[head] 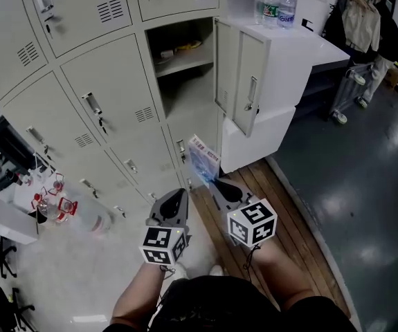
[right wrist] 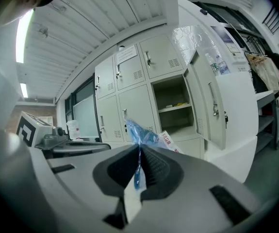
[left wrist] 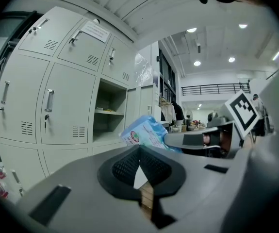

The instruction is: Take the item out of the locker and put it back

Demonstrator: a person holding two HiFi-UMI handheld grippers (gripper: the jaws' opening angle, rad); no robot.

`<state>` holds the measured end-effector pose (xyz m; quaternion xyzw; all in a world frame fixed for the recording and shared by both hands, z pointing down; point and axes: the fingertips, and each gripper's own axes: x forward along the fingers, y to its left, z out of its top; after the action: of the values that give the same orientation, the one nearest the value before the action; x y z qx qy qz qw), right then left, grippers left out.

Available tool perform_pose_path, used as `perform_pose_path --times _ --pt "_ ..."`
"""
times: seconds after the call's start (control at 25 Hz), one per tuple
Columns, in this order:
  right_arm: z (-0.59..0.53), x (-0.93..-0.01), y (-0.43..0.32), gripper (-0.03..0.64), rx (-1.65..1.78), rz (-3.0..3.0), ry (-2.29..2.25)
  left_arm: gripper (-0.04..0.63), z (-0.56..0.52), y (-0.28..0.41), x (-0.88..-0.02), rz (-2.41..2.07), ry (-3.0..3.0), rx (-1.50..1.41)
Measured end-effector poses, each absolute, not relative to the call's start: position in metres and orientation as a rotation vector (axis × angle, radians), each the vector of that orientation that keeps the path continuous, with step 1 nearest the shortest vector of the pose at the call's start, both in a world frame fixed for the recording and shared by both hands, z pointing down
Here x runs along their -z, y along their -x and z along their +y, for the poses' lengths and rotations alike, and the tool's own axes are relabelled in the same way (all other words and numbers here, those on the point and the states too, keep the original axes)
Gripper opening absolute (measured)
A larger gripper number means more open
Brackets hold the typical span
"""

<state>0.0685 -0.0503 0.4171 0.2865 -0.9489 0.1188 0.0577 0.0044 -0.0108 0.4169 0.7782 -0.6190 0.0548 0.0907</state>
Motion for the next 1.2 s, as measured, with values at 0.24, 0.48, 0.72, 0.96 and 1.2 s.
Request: perform_pose_path --times 0.24,0.48,0.72,0.96,1.2 --pt "-0.053 -0.408 -0.075 0.014 -0.32 -2.907 -0.853 0.003 -0.01 -0.016 -0.411 -1.859 -2.33 -0.183" --pt "-0.063 -0.4 -0.076 0.014 -0.266 -2.911 -0.839 0.003 -0.019 -0.02 -0.406 -1.863 -2.341 -0.176" --pt "-0.083 -0.394 -0.071 0.014 -0.214 -2.904 -0.831 0.003 -0.038 -0.018 -0.407 -1.858 -2.339 -0.166" --pt "-0.112 -0.389 -0.058 0.014 -0.152 -2.891 -0.821 0.003 -0.066 -0.009 -0.409 -1.858 -2.35 -0.162" --pt "-0.154 -0.392 -0.038 0.014 -0.092 -2.876 -0.838 0.003 -0.105 0.005 -0.418 -1.836 -2.364 -0.149"
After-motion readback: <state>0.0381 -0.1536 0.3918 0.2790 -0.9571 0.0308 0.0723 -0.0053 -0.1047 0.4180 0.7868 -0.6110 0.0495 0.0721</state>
